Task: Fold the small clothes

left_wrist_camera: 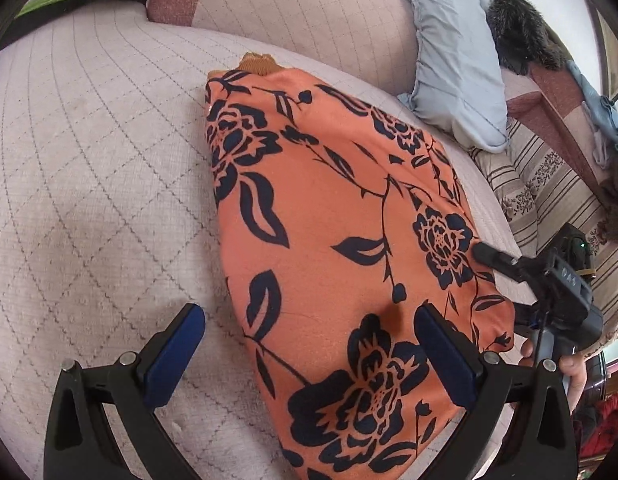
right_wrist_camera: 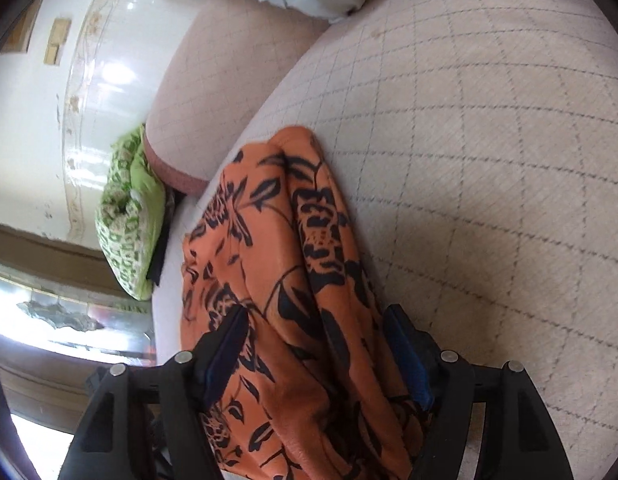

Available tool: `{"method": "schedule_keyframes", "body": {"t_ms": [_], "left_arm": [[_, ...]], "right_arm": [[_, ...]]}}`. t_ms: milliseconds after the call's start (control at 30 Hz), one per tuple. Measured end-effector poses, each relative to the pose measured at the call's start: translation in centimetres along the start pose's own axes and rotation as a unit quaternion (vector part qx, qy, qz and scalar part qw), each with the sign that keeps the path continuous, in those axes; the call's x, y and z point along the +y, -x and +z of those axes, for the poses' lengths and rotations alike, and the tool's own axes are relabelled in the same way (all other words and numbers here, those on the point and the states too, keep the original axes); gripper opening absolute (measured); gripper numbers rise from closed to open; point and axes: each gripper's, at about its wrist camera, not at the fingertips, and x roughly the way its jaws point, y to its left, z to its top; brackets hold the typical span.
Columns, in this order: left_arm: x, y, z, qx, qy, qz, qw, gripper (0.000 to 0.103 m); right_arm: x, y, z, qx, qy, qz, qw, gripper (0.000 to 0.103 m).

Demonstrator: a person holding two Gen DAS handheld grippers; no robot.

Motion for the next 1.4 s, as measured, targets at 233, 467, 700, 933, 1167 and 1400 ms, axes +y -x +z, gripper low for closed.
{"method": "schedule_keyframes", "body": {"t_ms": [233,467,700,933,1167,1400], "left_arm": [[-0.3,0.4,-0.4,-0.013,-0.010,-0.018,0.9997,0.081],[0.7,1.2,0.2,-0.031,0.007,-0.032,0.9990,0.050],[0.7,0.0,-0.1,-0.005,0.016,-0.020,0.9997,0.077],[-1.3,-0.8,-0.6,-0.014,-0.021,0.003,0.9997,0.081],[-2.2,-0.9,-0.4,-0.012,-0.036,0.040,0.9985,0.073],[-2.1,-0.4,-0.5,-0.018,-0.042,0.046,0.9979,0.065]], "right_arm": [[0.5,-0.8,-1.1,-0.007,0.009,-0.009,1.000,0.063],[1.9,-1.4,-2.6,0.000,0.016,-0.003,1.000,0.051],[1.1,-2.3,-2.7,0.007,0.003,0.004,1.000,0.050],[0.9,-2.5,-2.5,0.007,0.002,0.012,1.000,0.050],[0.0,-2.5,-2.2,0.017,-0.006,0.032,0.999,0.050],[-0.4,-2.3,-2.1,0.017,-0.001,0.031,0.999,0.050]]}}
